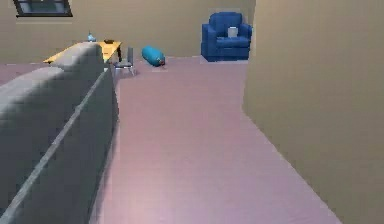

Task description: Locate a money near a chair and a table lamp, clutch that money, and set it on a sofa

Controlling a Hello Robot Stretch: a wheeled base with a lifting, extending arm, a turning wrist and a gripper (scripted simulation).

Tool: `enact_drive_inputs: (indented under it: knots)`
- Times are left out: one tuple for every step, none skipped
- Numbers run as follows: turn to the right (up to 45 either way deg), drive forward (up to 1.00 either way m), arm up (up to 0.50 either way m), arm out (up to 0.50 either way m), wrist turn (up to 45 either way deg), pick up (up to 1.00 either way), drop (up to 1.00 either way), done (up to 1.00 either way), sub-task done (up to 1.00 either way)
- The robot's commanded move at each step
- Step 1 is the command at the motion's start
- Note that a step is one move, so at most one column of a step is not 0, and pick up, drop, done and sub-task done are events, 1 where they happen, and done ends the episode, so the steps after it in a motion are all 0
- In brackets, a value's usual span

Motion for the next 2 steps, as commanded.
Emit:
enact_drive_inputs:
  knots:
    - [0.0, 1.00, 0.00, 0.00, 0.0, 0.00, 0.00, 0.00, 0.00]
    - [0.0, 1.00, 0.00, 0.00, 0.0, 0.00, 0.00, 0.00, 0.00]
